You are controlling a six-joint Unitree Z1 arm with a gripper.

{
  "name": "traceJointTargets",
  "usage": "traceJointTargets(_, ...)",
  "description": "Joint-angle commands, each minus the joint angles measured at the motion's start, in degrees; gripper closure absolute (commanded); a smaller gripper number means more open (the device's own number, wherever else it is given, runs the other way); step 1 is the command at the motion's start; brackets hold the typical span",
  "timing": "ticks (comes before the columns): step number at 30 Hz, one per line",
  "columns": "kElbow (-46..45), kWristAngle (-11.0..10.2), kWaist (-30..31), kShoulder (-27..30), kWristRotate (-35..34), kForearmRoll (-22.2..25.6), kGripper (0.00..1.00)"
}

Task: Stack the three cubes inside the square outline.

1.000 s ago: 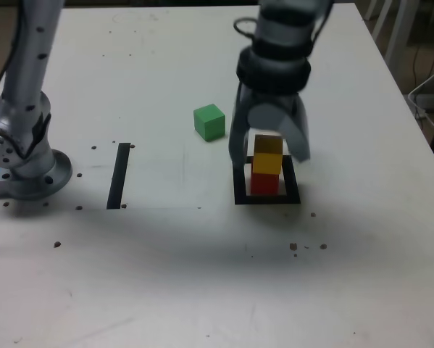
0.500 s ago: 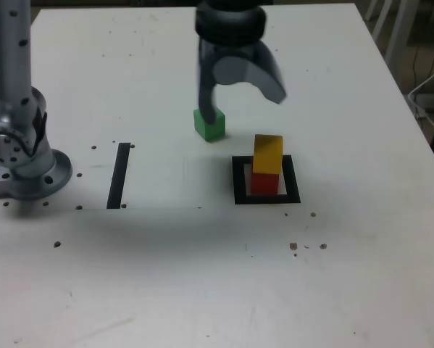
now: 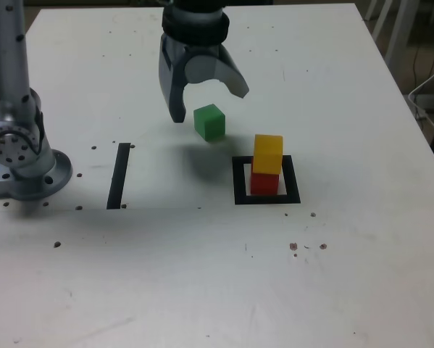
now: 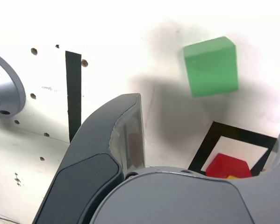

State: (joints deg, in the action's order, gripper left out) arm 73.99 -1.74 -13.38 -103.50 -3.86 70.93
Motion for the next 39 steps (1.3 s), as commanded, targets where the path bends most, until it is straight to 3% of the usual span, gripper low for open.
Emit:
traceJointTargets(1,-0.1,0.57,-0.54,-1.36,-0.53,-0.47,0.0)
traceJointTargets(19,1.62,3.69,-8.45,-11.23,5.08,-3.37,0.05)
traceJointTargets(23,2.34,4.56,-9.14,-12.76,6.71,-3.2,0.19)
traceJointTargets(28,2.67,4.73,-9.32,-13.7,7.89,-4.37,0.58)
traceJointTargets(30,2.71,4.71,-9.31,-13.74,8.27,-5.03,0.69)
traceJointTargets(32,2.73,4.75,-9.3,-13.74,8.56,-5.46,0.74)
traceJointTargets(39,2.66,4.91,-9.06,-13.85,8.76,-5.59,0.74)
